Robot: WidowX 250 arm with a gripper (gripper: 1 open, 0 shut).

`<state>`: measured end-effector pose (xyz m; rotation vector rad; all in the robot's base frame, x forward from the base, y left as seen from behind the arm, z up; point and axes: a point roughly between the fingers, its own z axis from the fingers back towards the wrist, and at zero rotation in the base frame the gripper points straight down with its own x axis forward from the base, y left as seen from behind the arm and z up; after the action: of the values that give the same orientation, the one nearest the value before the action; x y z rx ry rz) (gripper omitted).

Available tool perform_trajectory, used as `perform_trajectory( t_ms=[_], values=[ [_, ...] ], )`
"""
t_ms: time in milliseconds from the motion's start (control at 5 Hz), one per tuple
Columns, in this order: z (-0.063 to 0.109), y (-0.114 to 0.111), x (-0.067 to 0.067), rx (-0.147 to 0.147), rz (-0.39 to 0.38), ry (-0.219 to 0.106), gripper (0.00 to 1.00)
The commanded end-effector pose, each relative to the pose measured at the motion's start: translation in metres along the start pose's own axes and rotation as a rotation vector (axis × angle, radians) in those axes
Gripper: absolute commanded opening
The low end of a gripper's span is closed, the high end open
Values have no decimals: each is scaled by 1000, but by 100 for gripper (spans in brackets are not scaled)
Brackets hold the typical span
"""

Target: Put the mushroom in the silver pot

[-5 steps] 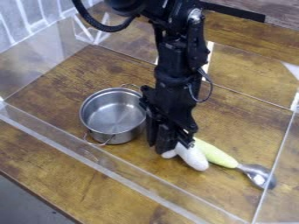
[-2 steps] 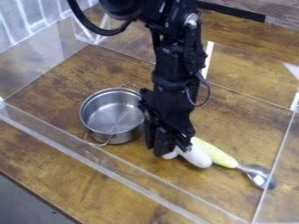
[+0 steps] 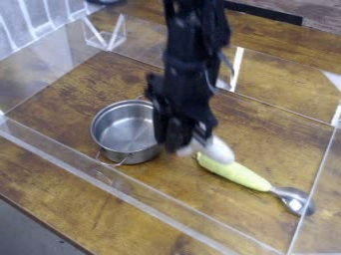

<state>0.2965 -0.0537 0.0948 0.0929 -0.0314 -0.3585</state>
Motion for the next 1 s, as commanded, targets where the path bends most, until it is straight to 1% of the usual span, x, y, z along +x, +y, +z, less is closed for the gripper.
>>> perform_trajectory(
  t_ms=[0, 200, 400, 600, 800],
  values=[
    [37, 26, 10, 69, 94, -100, 0],
    [46, 47, 14, 103, 144, -125, 0],
    [44, 61, 5, 114, 190, -136, 0],
    [36, 75, -10, 115, 202, -153, 0],
    [19, 93, -21, 108, 208, -173, 0]
  ],
)
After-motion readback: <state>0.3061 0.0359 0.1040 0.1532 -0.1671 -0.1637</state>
